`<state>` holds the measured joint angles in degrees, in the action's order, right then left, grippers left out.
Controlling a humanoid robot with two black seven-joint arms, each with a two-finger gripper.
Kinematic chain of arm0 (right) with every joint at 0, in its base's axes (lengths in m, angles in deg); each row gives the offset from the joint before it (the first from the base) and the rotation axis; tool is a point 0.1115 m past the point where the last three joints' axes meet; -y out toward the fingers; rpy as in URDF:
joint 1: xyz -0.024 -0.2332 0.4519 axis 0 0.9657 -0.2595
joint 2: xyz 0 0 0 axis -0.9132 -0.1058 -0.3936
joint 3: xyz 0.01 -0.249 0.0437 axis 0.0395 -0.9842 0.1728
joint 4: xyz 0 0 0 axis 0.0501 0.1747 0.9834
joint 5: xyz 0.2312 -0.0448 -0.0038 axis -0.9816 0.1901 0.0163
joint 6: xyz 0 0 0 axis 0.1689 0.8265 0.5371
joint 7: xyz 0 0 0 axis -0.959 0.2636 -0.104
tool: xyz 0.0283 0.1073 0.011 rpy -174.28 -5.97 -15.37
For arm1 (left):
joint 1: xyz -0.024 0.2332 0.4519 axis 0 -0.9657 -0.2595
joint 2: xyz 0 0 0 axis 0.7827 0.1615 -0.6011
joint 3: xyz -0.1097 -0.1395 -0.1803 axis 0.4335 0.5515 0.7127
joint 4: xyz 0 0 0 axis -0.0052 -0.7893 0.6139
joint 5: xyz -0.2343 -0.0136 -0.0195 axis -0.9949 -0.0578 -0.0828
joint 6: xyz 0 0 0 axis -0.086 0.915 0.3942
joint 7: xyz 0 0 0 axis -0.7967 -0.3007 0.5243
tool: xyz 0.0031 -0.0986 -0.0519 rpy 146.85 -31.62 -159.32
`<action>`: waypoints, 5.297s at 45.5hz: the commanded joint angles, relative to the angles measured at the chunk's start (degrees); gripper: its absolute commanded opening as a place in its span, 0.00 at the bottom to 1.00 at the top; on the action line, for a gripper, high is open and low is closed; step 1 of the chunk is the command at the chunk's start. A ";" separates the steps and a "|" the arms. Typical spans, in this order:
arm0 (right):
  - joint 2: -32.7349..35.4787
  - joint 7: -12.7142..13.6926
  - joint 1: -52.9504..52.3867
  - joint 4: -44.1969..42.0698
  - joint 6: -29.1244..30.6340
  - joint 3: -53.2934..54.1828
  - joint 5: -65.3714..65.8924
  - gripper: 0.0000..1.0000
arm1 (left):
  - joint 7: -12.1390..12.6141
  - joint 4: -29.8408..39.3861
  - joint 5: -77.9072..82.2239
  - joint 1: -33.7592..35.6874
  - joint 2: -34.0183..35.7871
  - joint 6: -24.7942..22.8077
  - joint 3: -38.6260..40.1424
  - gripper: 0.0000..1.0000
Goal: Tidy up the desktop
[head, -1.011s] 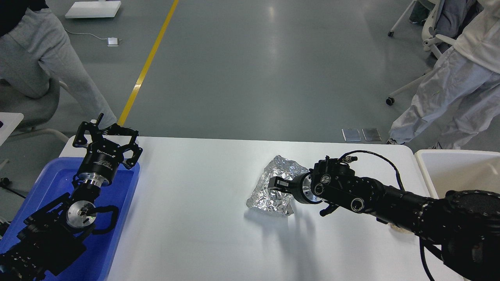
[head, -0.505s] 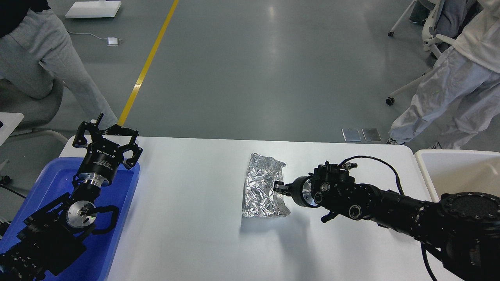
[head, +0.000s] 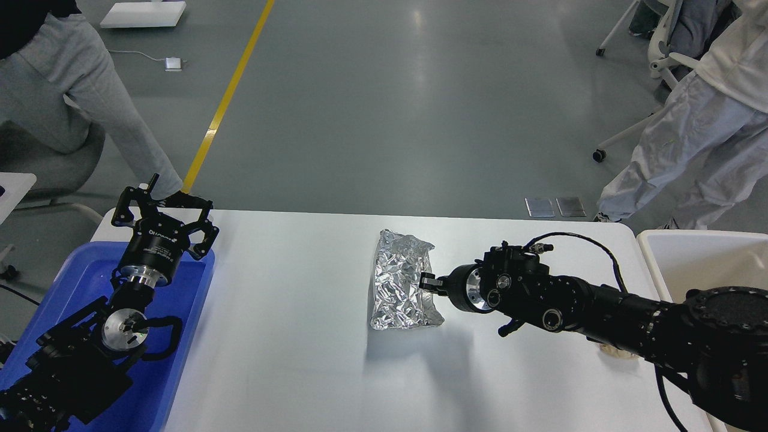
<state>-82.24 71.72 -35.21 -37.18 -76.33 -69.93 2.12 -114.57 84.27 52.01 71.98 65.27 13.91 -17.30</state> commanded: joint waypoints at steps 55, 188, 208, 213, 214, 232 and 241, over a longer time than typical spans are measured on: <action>34.53 3.88 -33.47 26.78 25.19 -0.10 0.11 0.00 | 0.00 0.00 0.00 -0.09 0.00 0.01 -0.04 1.00; 22.32 -20.81 28.32 -43.62 -6.89 14.57 -39.97 0.00 | 0.00 -0.09 -0.09 -0.09 0.00 0.10 0.05 1.00; 22.58 -20.90 28.94 -43.80 -7.68 14.49 -39.97 0.99 | 0.00 0.00 -0.09 -0.09 0.00 0.10 0.05 1.00; 22.58 -20.90 28.94 -43.80 -7.68 14.49 -39.97 0.99 | 0.00 0.00 -0.09 -0.09 0.00 0.10 -0.04 1.00; 22.58 -20.90 28.94 -43.88 -7.68 14.49 -39.97 0.99 | -0.09 -0.09 -0.09 -0.09 0.00 0.10 -0.04 1.00; 22.85 -21.34 27.44 -43.45 -7.68 18.78 -43.65 0.98 | -0.09 0.00 -0.09 -0.09 0.00 0.10 -0.04 1.00; 29.16 -21.43 27.35 -31.95 -4.96 36.44 -46.30 0.99 | -0.09 0.00 -0.09 -0.09 0.00 0.10 0.05 1.00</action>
<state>-58.78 50.48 -7.76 -78.96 -83.23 -48.25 -41.61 -114.65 84.25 51.92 71.89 65.27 14.02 -17.29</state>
